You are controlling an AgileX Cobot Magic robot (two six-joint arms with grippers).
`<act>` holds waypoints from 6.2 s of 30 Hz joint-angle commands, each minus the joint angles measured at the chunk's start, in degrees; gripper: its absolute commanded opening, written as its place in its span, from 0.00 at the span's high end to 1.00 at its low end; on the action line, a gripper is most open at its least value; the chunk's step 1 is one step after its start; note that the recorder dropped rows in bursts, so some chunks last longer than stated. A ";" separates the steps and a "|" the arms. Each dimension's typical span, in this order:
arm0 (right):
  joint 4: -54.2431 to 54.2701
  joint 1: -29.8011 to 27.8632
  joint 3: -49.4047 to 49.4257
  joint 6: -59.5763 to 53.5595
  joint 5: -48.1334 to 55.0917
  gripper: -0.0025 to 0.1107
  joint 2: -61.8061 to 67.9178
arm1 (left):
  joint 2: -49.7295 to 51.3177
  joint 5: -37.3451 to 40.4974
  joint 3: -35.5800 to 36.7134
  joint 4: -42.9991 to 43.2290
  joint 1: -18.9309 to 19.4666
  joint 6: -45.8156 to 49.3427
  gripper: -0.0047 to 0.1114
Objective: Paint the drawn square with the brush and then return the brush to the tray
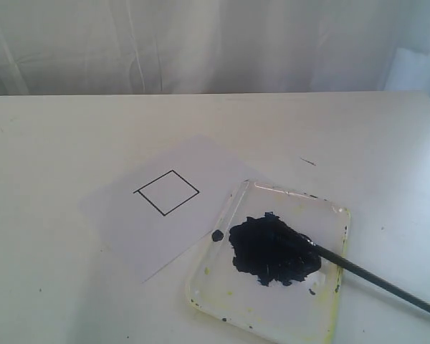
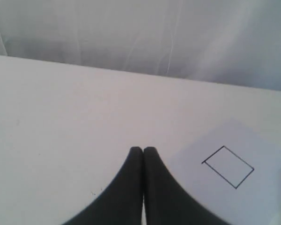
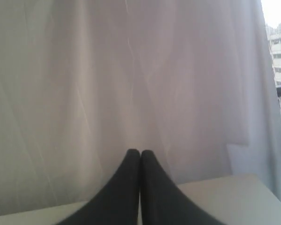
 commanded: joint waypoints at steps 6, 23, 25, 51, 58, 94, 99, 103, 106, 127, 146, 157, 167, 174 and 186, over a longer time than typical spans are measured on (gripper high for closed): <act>-0.06 -0.34 -14.87 -9.73 13.70 0.98 16.86 | 21.95 13.76 -16.68 -0.55 0.09 7.27 0.96; 1.55 -0.34 -27.40 -21.30 28.01 0.73 46.81 | 55.74 17.40 -30.50 -21.57 0.09 32.75 0.88; 1.44 -0.34 -27.40 -21.30 27.09 0.69 49.35 | 59.29 17.40 -31.89 -22.65 0.09 33.19 0.75; 1.56 -0.34 -27.40 -25.80 27.02 0.67 62.29 | 86.83 7.28 -40.43 -15.79 -12.63 47.30 0.33; 1.56 -0.34 -27.40 -25.80 26.86 0.67 62.93 | 92.20 6.68 -40.43 -17.84 -12.63 47.30 0.33; 1.57 -0.34 -27.40 -25.80 27.06 0.67 62.93 | 95.61 3.59 -37.11 -15.45 -12.63 50.55 0.32; 1.47 -0.34 -27.40 -26.35 31.15 0.67 62.93 | 95.61 4.15 -37.11 -15.45 -12.63 50.55 0.32; 1.57 -0.34 -27.16 -28.71 34.50 0.67 63.15 | 95.61 4.28 -37.11 -15.45 -12.63 50.55 0.32; 2.13 -0.34 -26.23 -28.71 33.75 0.62 64.33 | 95.61 4.28 -37.11 -15.45 -12.63 50.55 0.32; 3.71 6.48 -19.03 -36.16 29.03 0.39 77.72 | 95.61 5.37 -37.11 -15.55 -12.63 50.55 0.32; 3.61 6.64 -17.73 -46.48 24.95 0.41 85.81 | 95.61 6.85 -37.11 -15.55 -12.63 50.55 0.32; 4.27 6.64 -17.73 -55.76 25.96 0.42 89.39 | 95.61 6.85 -37.11 -15.55 -12.63 50.55 0.32; -1.06 6.64 -17.73 -55.87 27.75 0.42 89.39 | 95.71 6.85 -37.11 -15.55 -12.63 50.55 0.32; -3.62 6.64 -16.90 -55.50 27.49 0.42 89.39 | 95.71 6.85 -37.11 -15.55 -12.63 50.55 0.32; -3.62 6.64 -15.98 -55.83 26.55 0.76 89.39 | 95.71 6.85 -37.11 -15.55 -12.63 50.55 0.32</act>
